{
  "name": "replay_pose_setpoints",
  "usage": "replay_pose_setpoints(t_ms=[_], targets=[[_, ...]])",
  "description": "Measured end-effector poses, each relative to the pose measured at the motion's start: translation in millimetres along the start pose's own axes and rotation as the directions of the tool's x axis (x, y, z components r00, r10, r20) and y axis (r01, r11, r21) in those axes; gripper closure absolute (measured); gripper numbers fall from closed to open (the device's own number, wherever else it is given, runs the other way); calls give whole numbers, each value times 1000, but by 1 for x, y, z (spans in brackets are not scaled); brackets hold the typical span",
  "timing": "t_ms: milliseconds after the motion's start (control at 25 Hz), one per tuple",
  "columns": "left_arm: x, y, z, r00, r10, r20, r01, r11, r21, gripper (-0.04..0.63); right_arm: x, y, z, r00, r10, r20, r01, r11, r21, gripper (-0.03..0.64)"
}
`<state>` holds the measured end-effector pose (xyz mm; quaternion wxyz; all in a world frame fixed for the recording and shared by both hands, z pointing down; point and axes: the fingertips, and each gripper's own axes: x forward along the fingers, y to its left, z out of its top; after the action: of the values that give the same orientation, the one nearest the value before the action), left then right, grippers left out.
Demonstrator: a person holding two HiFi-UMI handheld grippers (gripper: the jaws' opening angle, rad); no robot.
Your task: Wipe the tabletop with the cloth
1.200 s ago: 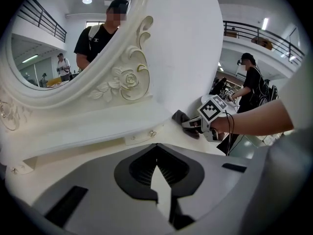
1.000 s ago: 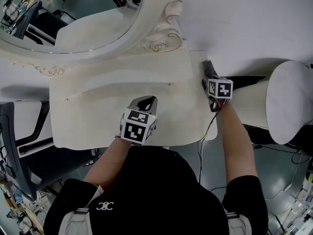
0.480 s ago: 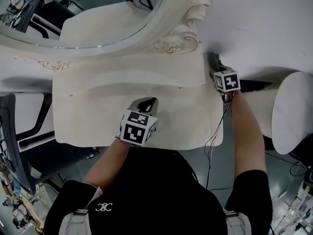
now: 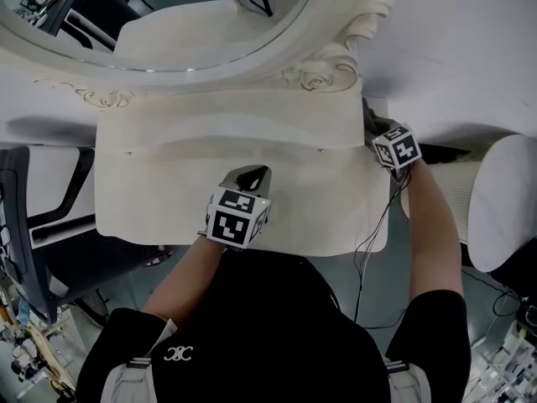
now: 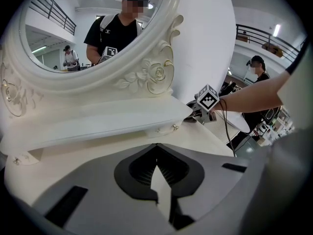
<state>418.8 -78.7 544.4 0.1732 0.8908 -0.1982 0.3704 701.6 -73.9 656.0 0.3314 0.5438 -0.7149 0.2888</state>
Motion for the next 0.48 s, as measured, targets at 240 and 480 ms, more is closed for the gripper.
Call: replay_pose_setpoints(t_ms=[240,480], targets=[[-4,-6,-5,1000,-9,8,9,1000,2,589,-5,23,-10,1000,0,4,0,1000,-1,534],[-14,-16,-6,1000,-16,25,16,1000,18,589,-12,48,-22,1000,-2,0,2,1000,-3,534]])
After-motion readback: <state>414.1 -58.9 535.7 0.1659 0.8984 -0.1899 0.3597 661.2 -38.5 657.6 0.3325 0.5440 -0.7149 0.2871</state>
